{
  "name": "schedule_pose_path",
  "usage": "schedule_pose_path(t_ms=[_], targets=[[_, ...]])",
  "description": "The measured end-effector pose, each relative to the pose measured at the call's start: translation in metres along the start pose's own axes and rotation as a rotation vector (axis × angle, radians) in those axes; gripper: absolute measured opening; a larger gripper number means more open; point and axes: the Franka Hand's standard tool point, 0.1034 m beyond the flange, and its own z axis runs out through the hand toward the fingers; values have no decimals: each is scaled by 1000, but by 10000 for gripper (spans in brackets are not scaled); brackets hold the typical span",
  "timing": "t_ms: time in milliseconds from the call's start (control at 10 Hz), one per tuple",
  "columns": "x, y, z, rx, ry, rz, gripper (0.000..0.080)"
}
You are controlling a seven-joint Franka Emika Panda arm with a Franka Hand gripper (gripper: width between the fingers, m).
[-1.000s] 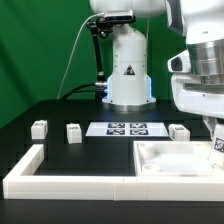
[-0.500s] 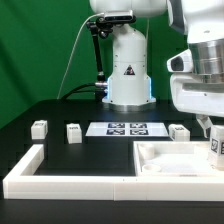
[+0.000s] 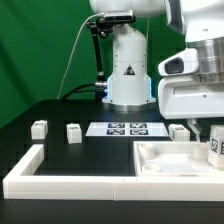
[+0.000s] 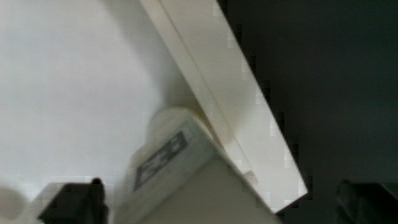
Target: Assemble one leg
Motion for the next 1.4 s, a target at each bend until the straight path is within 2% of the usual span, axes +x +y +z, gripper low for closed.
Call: schedule_pose_path(t_ms=[200,300,400,500,800,1000,1100,1200,1300,1400], targets=[[1,-8,-1,-45,40,-216,649],[2,-12,-1,-56,59,-315,649],[3,-13,-1,-58,74,-386,649],[7,-4,-2,-63,71,-506,649],[6,-6,-1,-63,70,-506,639],[7,-5,-1,-64,71,-506,310],[7,-5,-1,-64,71,-505,310],[7,-5,-1,-64,70,-506,133],[7,-5,-1,-63,70,-506,133],[7,-5,-1,-63,70,-506,24]])
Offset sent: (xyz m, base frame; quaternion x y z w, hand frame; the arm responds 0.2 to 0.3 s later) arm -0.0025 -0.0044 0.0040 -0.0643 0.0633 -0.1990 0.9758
